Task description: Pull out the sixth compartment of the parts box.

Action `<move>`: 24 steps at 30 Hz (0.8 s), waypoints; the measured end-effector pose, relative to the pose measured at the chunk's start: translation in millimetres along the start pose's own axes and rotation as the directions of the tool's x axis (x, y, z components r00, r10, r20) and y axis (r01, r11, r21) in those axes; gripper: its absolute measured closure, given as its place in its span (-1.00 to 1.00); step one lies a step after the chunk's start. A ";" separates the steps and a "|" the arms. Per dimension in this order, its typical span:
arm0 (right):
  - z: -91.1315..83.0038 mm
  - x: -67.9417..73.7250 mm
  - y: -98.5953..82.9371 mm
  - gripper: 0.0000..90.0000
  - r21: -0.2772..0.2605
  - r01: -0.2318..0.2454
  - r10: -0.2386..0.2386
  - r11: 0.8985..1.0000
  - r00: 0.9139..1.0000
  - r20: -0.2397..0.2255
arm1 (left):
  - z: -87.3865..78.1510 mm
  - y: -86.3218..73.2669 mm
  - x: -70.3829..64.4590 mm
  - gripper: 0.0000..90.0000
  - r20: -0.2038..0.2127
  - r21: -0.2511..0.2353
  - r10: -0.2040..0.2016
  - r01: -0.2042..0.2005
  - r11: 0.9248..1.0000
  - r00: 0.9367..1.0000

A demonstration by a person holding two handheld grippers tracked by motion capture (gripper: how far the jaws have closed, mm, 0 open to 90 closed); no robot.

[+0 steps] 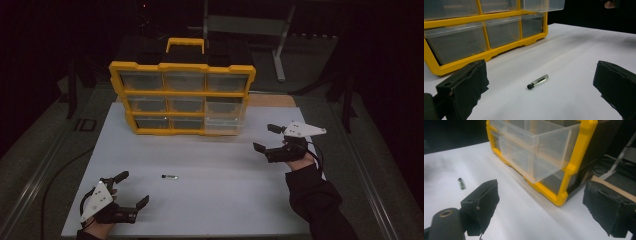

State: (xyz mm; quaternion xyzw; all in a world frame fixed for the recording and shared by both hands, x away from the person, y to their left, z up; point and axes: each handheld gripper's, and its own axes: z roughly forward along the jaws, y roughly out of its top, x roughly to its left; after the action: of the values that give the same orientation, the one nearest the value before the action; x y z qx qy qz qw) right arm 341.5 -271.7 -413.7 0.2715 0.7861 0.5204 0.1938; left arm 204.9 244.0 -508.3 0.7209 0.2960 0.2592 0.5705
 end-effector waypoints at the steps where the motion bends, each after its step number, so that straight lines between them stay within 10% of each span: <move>1: -0.9 0.5 -3.0 -0.71 -0.002 -0.004 0.004 1.000 1.000 0.004 | 0.0 0.0 0.0 -1.00 0.000 0.000 0.001 -0.001 1.000 1.000; 24: -22.3 22.2 -62.2 -0.75 0.013 -0.017 0.016 1.000 0.997 0.080 | 0.2 0.2 -0.3 -1.00 -0.003 0.003 0.003 -0.003 1.000 1.000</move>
State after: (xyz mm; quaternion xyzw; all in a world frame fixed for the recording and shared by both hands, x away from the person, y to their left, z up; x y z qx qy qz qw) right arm 297.1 -293.1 -463.1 0.3000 0.7789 0.5054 0.2188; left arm 204.8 243.6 -508.2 0.7219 0.2961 0.2608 0.5685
